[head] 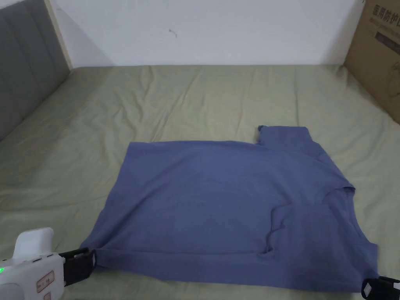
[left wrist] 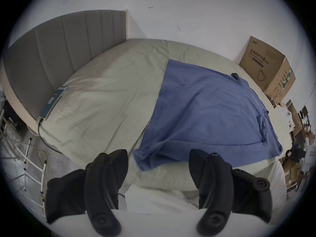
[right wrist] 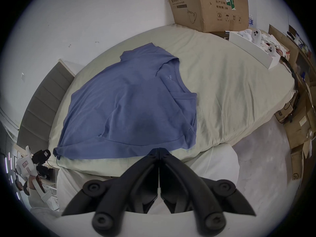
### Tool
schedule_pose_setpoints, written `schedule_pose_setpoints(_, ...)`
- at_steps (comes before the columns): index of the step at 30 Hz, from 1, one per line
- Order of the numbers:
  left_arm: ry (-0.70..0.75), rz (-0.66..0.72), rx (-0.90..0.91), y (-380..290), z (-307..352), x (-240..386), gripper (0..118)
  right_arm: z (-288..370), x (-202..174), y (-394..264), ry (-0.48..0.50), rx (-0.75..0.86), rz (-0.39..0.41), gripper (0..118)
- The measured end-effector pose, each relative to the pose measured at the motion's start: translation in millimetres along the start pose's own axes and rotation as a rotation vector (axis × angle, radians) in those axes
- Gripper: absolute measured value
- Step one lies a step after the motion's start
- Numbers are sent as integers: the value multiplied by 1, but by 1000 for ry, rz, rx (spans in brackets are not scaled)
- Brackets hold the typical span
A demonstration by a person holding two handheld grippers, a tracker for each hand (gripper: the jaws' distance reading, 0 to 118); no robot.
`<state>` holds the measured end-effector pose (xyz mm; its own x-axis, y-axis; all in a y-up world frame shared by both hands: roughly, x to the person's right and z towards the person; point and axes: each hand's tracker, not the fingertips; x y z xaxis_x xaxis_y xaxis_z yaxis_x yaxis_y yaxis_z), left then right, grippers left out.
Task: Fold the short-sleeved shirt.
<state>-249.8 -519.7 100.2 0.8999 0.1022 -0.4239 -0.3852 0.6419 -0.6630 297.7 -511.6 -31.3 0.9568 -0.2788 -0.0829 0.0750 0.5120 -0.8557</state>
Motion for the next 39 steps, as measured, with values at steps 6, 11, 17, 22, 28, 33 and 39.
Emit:
schedule_pose_setpoints(6,56,-37,-191,-7,-47,3,2,-9,4,2,-4,-35,-15,0)
schedule_pose_setpoints(11,-3,-70,-144,1,-32,3,1,-12,7,8,5,-26,-4,0)
schedule_pose_setpoints(17,-26,-16,-116,9,-22,3,1,-32,10,30,-16,-42,62,88)
schedule_pose_setpoints(22,-13,-53,-122,7,-19,8,1,-73,14,43,-159,-142,175,59)
schedule_pose_setpoints(28,-9,-34,-128,6,-16,1,1,-67,6,29,-147,-131,196,13)
schedule_pose_setpoints(33,-2,-43,-130,8,-16,1,1,-44,0,42,-119,-100,171,9)
schedule_pose_setpoints(39,-7,-64,-91,35,-5,7,1,-17,-6,83,-26,-69,71,9)
